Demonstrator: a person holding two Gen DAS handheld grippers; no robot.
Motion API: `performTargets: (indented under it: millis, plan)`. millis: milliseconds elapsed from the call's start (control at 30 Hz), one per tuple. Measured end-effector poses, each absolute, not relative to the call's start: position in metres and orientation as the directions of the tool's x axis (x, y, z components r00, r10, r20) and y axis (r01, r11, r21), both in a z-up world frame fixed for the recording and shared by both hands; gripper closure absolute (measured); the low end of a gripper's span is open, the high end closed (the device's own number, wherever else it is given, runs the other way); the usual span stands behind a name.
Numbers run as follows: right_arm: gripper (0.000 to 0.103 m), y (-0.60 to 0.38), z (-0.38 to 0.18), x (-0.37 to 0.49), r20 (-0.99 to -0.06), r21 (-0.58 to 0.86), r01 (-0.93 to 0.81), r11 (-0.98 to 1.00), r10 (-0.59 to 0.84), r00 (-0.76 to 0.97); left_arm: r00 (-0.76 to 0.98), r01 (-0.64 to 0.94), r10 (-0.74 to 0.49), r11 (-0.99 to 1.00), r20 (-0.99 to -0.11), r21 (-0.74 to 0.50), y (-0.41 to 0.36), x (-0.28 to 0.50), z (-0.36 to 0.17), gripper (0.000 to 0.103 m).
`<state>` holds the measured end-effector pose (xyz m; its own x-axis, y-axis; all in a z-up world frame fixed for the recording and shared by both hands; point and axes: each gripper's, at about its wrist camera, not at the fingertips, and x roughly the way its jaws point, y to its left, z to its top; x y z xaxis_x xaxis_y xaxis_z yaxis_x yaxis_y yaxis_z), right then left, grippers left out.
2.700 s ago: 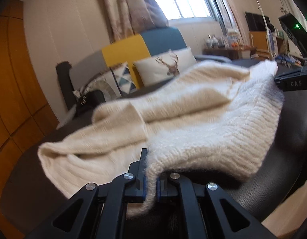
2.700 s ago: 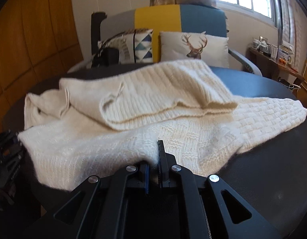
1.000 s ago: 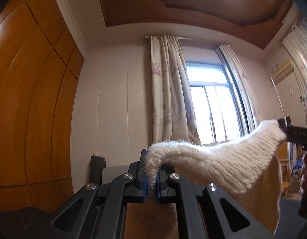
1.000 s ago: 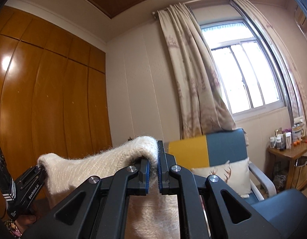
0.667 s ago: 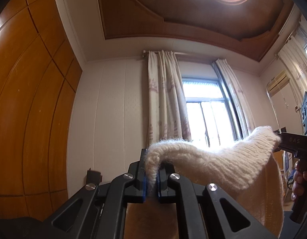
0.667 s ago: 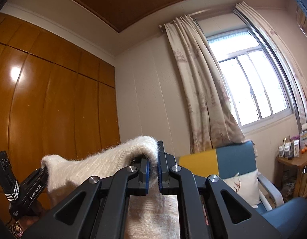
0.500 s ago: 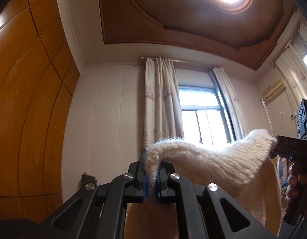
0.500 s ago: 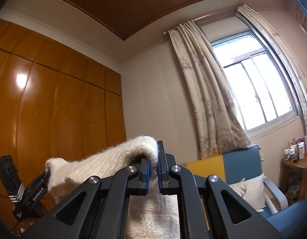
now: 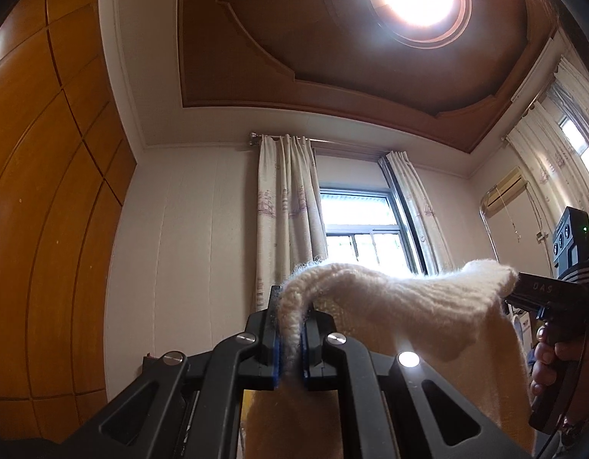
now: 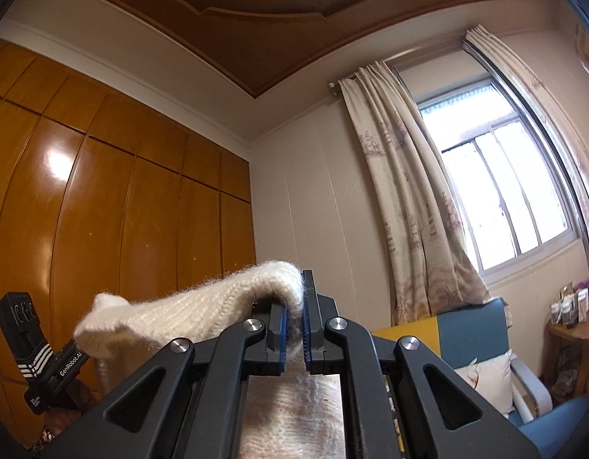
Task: Fold clothes
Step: 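Lift the sweater up with both grippers holding its edges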
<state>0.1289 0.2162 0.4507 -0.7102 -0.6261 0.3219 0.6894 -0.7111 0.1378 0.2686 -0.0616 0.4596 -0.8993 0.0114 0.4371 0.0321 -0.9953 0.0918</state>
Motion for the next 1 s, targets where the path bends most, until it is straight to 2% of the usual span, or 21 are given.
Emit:
performTargets:
  millis: [67, 267, 467, 667, 1000]
  plan:
    - [0.097, 0.213, 0.446, 0.125, 0.3, 0.144, 0.681, -0.718, -0.625, -0.721, -0.909, 0.039, 0.001, -0.995, 0.416, 0.088, -0.064, 0.26, 0.453, 0.097]
    - [0.097, 0.2, 0.423, 0.105, 0.215, 0.169, 0.647, -0.744, -0.612, -0.761, -0.965, 0.033, -0.029, -0.999, 0.262, 0.011, -0.084, 0.202, 0.413, 0.097]
    - [0.097, 0.179, 0.364, 0.048, 0.077, 0.244, 0.596, -0.765, -0.598, -0.798, -0.99, 0.111, -0.113, -0.993, 0.089, -0.03, -0.098, 0.133, 0.344, 0.097]
    - [0.097, 0.16, 0.306, -0.005, -0.081, 0.28, 0.527, -0.803, -0.567, -0.82, -0.985, 0.161, -0.151, -0.979, -0.084, -0.124, -0.118, 0.069, 0.273, 0.097]
    - [0.097, 0.136, 0.215, -0.09, -0.365, 0.27, 0.403, -0.874, -0.48, -0.798, -0.924, 0.232, -0.199, -0.971, -0.327, -0.063, -0.115, -0.018, 0.174, 0.096]
